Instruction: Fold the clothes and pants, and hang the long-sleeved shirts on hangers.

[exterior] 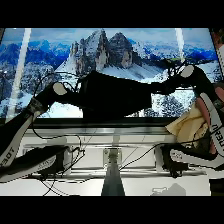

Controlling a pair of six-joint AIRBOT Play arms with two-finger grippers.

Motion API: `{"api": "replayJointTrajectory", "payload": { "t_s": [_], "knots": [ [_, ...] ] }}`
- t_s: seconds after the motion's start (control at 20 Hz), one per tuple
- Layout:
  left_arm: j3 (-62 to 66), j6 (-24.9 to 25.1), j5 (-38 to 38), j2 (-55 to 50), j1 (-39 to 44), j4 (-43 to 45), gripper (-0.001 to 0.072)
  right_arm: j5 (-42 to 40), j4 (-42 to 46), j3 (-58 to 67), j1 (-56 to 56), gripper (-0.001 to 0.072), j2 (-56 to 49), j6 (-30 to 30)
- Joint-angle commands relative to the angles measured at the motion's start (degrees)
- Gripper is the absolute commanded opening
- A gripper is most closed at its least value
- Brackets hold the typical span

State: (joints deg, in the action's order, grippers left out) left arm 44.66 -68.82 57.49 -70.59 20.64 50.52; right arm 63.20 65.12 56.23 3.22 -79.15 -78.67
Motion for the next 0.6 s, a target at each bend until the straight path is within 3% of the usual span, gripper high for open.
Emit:
{"api": "replayJointTrajectory", "payload": {
  "t_s": [0.0, 0.15, 0.5, 0.55],
  "knots": [
    [0.6, 0.1, -2.1, -0.3, -0.5, 0.5, 0.0691, 2.6, -12.3, 0.0, 6.3, 0.0612, -4.5, 5.7],
    [0.6, 0.9, -3.3, -0.3, -0.5, 0.5, 0.0691, 5.3, -22.8, 0.0, 10.4, 0.0623, -10.2, 13.5],
    [0.6, 0.9, -11.1, -0.7, -0.5, 0.5, 0.0691, 8.9, -30.7, -0.1, 6.1, 0.0618, -18.6, 23.2],
    [0.6, 0.9, -11.9, -1.1, -0.5, 0.5, 0.0691, 7.6, -30.8, -0.1, 4.7, 0.0581, -18.6, 24.9]
  ]
}}
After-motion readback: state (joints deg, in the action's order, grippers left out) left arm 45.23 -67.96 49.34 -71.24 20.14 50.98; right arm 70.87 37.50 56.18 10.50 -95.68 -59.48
